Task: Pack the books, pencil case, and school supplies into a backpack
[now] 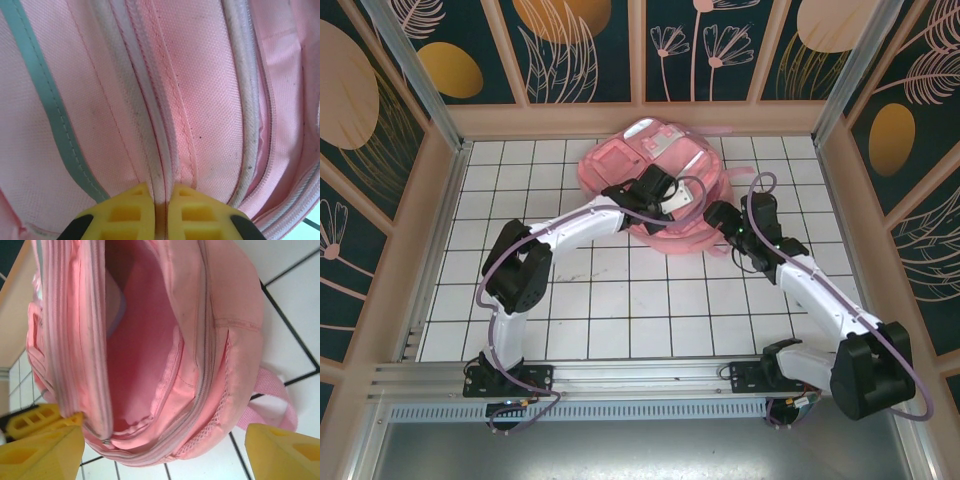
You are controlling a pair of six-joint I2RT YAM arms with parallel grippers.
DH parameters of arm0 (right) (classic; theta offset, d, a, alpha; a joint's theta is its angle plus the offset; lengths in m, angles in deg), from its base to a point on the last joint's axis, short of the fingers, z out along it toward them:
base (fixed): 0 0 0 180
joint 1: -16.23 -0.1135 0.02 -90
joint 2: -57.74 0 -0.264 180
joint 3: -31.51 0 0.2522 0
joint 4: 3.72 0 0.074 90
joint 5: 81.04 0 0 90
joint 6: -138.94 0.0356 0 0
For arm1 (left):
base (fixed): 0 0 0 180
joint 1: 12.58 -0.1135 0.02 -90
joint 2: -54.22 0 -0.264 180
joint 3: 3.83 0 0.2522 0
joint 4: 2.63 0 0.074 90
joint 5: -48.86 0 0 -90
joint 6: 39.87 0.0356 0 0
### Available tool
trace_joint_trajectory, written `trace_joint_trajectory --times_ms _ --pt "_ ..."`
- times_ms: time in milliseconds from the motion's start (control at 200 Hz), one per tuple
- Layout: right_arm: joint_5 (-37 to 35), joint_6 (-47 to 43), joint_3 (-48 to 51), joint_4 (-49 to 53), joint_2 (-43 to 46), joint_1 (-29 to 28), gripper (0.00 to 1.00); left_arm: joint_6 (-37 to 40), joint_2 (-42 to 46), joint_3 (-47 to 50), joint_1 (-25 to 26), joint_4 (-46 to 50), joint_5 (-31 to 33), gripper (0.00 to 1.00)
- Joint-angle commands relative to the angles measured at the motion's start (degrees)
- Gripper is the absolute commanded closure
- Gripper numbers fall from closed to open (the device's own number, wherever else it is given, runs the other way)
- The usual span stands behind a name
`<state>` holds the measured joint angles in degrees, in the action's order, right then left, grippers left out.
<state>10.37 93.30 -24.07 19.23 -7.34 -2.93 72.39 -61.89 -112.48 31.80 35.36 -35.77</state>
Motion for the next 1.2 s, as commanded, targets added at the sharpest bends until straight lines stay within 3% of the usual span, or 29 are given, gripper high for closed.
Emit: trace_joint_trajectory --times_ms 0,270,525,701,916,1196 --pt "-1.1 -9.9 1.6 -4.0 3.3 0.1 0.17 -0.7 0.6 -6.1 -1.2 -3.3 3.0 1.0" --pt "4.0 -21.1 2.1 -7.3 2.7 -2.6 0.26 -5.4 1.8 -11.0 -2.0 -3.3 -3.9 1.0" --pt "9.0 -24.5 0.1 -13.1 -3.5 -9.8 0.57 -10.5 3.4 -13.0 -2.4 -2.7 -12.7 1.0" --pt "11.2 -19.4 -0.9 -20.0 -10.3 -10.2 0.6 -13.5 2.8 -14.1 -2.7 -2.0 -12.7 1.0" --pt "13.0 -17.5 -2.3 -25.4 -15.7 -9.2 0.63 -17.1 2.4 -17.0 -4.3 0.6 -17.2 1.0" --pt "17.8 -18.7 -2.5 -29.8 -15.6 -7.6 0.64 -17.3 1.5 -18.8 -4.5 3.4 -20.0 1.0"
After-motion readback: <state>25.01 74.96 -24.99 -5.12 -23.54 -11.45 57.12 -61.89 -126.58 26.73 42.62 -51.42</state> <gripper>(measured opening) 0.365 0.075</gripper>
